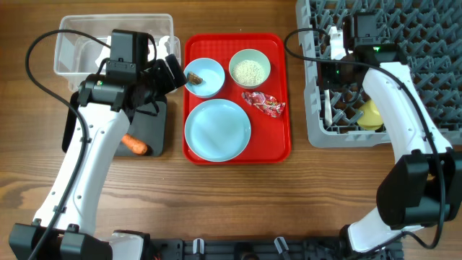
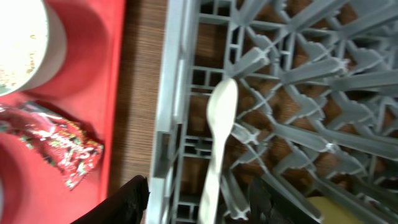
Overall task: Sort waste into correct bins and load items into the dishwasher rack
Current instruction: 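Move the right gripper to the blue plate and grasp its rim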
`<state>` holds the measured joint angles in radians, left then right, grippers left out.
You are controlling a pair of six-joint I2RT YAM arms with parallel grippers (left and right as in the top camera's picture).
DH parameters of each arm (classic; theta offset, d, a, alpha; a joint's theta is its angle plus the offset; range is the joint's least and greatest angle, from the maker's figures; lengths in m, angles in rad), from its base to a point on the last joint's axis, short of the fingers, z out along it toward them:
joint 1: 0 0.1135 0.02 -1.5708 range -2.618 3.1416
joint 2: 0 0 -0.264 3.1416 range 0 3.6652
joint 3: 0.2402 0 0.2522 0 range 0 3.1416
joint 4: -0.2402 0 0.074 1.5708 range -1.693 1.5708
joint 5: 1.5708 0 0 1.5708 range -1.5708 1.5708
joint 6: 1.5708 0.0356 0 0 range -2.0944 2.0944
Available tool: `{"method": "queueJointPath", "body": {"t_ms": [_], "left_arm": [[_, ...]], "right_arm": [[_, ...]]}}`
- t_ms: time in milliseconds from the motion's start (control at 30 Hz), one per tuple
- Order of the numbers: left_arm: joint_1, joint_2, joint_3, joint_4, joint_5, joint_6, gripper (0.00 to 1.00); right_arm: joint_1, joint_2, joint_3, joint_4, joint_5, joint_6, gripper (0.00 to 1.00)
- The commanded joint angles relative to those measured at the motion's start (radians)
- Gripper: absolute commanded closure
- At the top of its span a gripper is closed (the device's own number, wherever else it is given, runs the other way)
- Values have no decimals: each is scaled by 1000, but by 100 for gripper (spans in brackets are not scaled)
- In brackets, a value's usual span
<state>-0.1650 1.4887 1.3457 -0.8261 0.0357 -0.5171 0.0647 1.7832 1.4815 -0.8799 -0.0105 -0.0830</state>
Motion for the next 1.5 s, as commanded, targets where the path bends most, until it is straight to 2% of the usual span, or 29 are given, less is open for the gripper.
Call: {"method": "queueJointPath", "body": {"t_ms": [0, 67, 133, 367, 500, 567, 700, 833, 933, 1100, 1233, 1333, 1467], "left_arm": [[5, 0, 7, 2, -11, 16, 0], [5, 0, 7, 3, -27, 16, 0], [5, 0, 7, 3, -42, 16, 0], [4, 29, 7, 3, -44, 15, 0], [-4, 48, 7, 3, -14, 37, 1], [-48, 55, 7, 23, 75, 182, 3], [-193, 93, 7, 111, 87, 332, 2], [-329, 222, 7, 252, 83, 357, 1], [-386, 315, 8, 269, 82, 380, 4], [-438, 346, 8, 120, 45, 381, 7], [-436, 309, 38, -18, 46, 319, 7], [-407, 241, 158, -174, 17, 235, 6], [-302, 111, 326, -317, -139, 79, 1]], "right_arm": [[4, -15, 41, 6, -258, -31, 44], [14, -60, 53, 44, -446, -33, 45], [33, -69, 53, 58, -484, -28, 45], [161, -14, 7, 68, -412, -33, 44], [173, 5, -1, 76, -384, -14, 46], [134, -14, 20, 89, -385, 42, 48], [3, -87, 58, 90, -385, 76, 41], [-113, -129, 58, 58, -389, 87, 39], [-138, -130, 58, 6, -406, 76, 39], [-120, -130, 54, -41, -416, 35, 38], [-32, -116, 8, -40, -437, 30, 38], [76, -74, -11, -42, -439, 31, 38], [212, -4, -11, -19, -426, 34, 38]]}}
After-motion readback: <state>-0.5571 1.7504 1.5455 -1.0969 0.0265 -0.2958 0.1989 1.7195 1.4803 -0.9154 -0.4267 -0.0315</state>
